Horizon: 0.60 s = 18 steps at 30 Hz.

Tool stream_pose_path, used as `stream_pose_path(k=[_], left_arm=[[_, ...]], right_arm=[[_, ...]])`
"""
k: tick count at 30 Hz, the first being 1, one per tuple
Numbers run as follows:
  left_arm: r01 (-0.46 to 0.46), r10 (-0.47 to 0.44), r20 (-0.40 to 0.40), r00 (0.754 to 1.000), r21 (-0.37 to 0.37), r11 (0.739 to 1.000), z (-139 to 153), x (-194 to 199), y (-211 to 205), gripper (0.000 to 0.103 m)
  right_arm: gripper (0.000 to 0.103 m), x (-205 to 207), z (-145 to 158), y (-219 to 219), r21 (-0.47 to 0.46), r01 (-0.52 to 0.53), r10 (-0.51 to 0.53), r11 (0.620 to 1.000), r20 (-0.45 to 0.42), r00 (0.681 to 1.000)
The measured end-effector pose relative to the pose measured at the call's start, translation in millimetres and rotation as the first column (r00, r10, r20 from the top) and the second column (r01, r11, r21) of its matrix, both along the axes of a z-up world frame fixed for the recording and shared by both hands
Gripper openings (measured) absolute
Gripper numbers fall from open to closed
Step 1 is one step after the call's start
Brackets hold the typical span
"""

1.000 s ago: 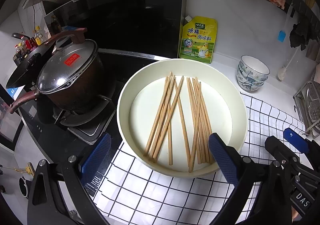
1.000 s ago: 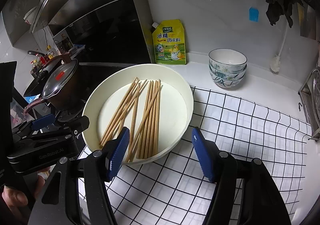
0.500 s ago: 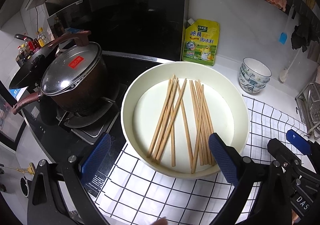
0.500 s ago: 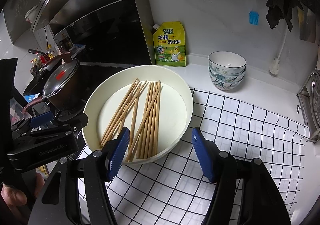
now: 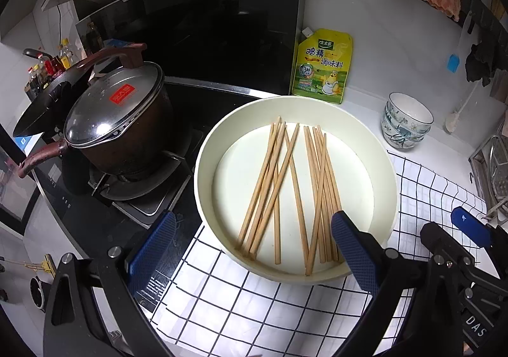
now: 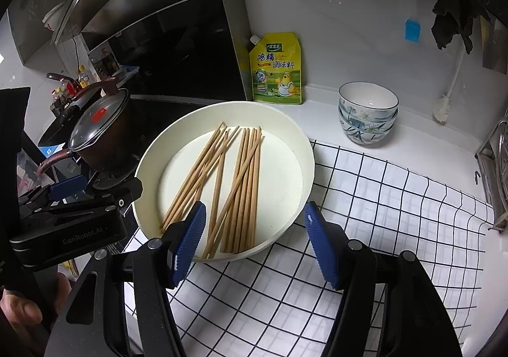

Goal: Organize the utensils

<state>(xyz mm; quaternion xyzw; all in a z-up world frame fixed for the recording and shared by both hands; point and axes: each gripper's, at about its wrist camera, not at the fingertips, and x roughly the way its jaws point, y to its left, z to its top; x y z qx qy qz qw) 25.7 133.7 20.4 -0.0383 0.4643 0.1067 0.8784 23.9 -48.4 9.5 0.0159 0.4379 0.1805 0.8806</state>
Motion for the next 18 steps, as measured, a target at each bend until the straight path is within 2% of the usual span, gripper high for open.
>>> stream_pose_path(k=[10,18], left_arm=[[0.009,-0.009,0.015,1.0,0.009,1.0,1.9,-0.2,0.2,0.097],[-0.011,0.011,-0.009,1.0,-0.008,1.0,-1.8,0.2,5.4,0.097]], right_arm=[[0.062,1.5,-0.1,3.0,0.0,-0.005,0.005,1.0,0.001,1.0],[0.062,1.2,0.4,5.2,0.001,-0.007,0.007,1.0,0.005,1.0]])
